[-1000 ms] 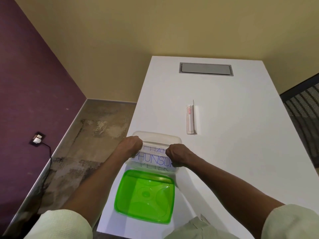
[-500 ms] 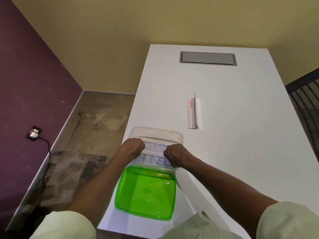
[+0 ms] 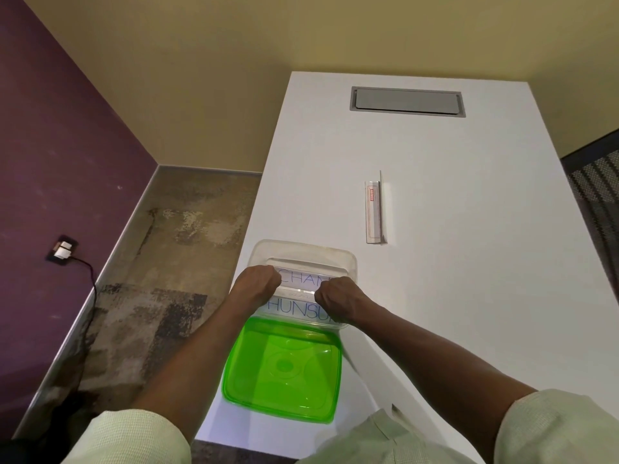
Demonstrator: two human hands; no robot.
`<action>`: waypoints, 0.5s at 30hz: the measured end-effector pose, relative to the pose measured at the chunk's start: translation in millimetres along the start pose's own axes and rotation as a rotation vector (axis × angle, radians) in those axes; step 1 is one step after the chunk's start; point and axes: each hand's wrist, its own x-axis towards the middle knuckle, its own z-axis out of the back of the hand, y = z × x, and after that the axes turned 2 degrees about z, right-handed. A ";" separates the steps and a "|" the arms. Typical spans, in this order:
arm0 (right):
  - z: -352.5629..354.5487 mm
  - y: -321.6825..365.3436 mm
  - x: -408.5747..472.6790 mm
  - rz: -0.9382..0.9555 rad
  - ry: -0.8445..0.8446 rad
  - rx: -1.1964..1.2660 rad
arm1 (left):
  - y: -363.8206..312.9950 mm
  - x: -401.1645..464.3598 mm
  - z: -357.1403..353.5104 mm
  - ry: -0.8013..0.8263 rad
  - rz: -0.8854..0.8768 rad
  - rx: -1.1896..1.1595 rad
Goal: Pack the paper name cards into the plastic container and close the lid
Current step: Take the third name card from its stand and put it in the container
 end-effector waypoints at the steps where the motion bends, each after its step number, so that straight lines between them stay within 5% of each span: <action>1: -0.4 0.4 -0.3 -0.007 -0.008 -0.003 | -0.6 -0.1 -0.8 0.000 0.004 -0.005; 9: 12.7 -4.0 -5.9 -0.089 0.053 0.071 | -1.2 -7.7 6.9 0.047 0.073 -0.122; 15: 35.8 -12.1 -18.1 -0.131 -0.112 0.129 | -2.3 -12.3 31.7 -0.025 0.124 -0.225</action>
